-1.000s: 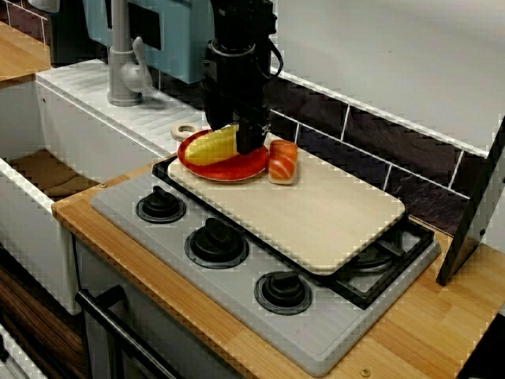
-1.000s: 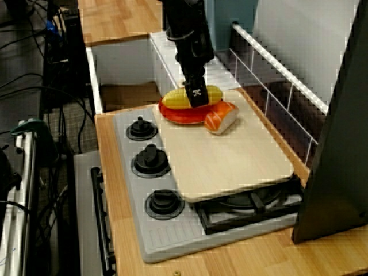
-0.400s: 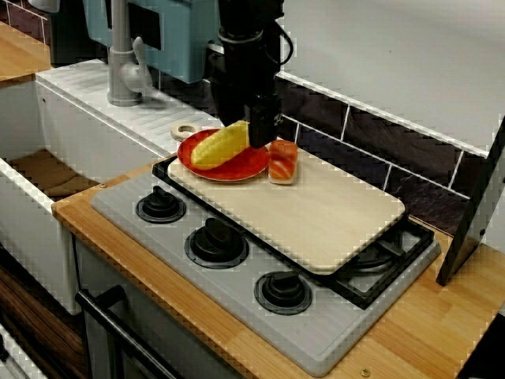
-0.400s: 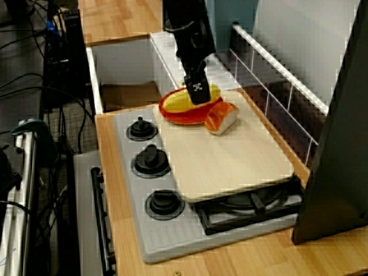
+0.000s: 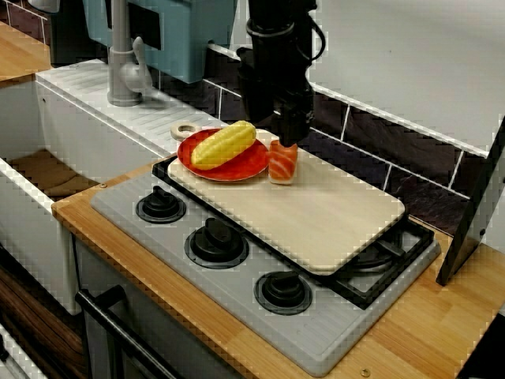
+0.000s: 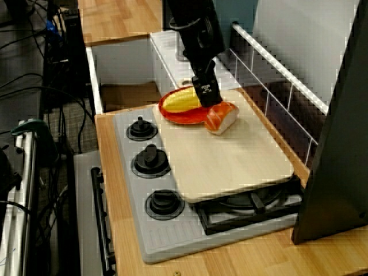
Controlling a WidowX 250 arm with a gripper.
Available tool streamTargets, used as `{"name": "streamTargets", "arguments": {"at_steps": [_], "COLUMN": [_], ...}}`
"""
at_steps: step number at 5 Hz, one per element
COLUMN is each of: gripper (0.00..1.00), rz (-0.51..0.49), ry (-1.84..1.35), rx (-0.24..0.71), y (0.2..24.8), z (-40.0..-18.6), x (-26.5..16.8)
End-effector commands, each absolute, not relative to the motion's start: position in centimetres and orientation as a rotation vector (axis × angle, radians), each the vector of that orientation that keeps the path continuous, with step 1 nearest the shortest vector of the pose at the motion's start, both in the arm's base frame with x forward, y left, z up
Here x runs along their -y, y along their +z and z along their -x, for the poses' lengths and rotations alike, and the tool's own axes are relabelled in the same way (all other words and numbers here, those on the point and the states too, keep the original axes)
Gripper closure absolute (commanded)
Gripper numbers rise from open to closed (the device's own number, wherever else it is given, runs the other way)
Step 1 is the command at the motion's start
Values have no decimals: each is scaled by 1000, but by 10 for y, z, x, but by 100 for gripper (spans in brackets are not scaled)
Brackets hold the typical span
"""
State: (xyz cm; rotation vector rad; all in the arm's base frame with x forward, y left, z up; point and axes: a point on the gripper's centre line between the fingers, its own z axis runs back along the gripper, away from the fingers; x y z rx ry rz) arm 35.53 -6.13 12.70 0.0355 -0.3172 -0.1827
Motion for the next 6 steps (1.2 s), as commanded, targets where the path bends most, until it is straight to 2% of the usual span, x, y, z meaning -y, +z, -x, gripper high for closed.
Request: {"name": "streamTargets", "arguments": {"at_steps": [1, 3, 6], "gripper": [0, 0, 0], "rz": [-17, -21, 12], "ry": [0, 110, 269], "rx": [346, 295, 322], "y": [140, 133, 123], "z": [-370, -375, -366], "x": [90, 86, 70]}}
